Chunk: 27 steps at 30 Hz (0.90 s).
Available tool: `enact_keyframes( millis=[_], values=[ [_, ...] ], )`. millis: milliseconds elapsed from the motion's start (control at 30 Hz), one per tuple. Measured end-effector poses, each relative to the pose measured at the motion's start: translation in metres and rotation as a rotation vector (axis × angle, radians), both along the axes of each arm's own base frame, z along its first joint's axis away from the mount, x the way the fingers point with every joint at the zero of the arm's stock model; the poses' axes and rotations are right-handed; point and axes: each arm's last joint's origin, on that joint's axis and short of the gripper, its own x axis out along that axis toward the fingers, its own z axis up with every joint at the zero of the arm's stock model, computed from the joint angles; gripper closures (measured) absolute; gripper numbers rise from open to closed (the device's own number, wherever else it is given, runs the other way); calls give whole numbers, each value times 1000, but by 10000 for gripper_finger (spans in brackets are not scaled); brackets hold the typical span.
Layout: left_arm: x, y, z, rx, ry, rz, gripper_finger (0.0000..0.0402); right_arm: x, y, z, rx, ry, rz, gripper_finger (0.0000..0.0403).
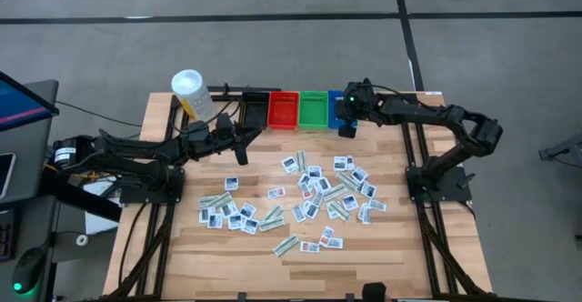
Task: Pick & Place First Aid Supplies
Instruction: Put the bandage pack into the blue bin
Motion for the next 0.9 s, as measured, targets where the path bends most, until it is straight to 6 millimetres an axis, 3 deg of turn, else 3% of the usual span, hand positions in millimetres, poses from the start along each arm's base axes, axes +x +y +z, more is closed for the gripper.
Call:
enact_keyframes(
  millis=[633, 900],
  values=[
    [1, -4, 0, -72, -27, -15, 325, 1, 1, 0, 13, -25, -33, 222],
    [1, -4, 0, -93, -35, -14, 325, 17, 25, 1, 27, -40, 52, 179]
  ],
)
